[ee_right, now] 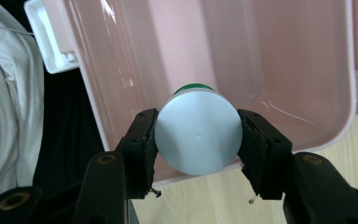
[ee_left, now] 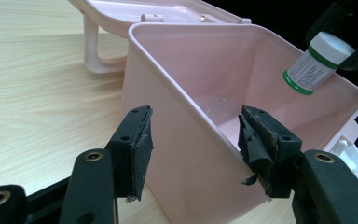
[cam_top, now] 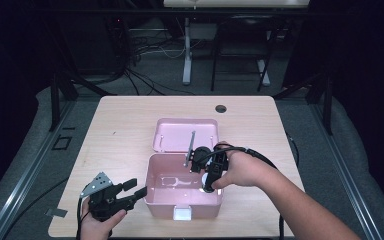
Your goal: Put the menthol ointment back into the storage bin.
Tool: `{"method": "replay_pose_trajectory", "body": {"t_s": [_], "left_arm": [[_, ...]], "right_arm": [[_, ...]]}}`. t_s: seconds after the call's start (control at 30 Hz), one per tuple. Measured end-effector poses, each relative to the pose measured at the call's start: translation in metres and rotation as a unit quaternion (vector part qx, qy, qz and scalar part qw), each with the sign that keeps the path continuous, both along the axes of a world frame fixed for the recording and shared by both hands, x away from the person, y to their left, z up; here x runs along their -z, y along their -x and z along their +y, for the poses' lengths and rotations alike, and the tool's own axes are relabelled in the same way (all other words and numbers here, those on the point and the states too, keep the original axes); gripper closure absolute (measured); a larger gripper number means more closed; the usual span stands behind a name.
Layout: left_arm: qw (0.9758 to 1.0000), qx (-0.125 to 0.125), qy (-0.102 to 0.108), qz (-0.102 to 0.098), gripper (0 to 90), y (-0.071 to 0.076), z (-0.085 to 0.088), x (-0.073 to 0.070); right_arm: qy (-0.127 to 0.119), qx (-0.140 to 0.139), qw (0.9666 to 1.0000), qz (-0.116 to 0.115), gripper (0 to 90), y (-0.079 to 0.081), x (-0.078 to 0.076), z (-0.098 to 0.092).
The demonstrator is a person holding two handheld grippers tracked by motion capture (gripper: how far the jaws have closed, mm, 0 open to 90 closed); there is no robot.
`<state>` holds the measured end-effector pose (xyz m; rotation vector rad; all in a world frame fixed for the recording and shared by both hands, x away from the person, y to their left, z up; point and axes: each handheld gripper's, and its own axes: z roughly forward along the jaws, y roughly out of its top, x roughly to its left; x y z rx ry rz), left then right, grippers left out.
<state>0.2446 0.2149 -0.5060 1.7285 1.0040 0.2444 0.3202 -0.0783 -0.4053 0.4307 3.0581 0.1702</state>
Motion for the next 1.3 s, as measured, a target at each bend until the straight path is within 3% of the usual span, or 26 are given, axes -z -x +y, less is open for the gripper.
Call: {"method": "replay_pose_trajectory", "body": {"t_s": [0.23,0.77,1.3], "left_arm": [[1.0000,0.001,0.000,0.001,44.6,0.000,0.000,0.000],[1.0000,0.000,0.006,0.002,44.6,-0.001,0.000,0.001],[1.0000,0.000,0.004,0.003,44.6,0.000,0.000,0.001]], "right_arm": [[0.011,-0.023,0.9997,-0.002,49.8,-0.005,0.012,0.000],[0.033,-0.034,0.9989,0.002,49.9,-0.012,0.042,0.001],[0.057,-0.040,0.9975,-0.006,49.8,-0.014,0.058,0.004]]}}
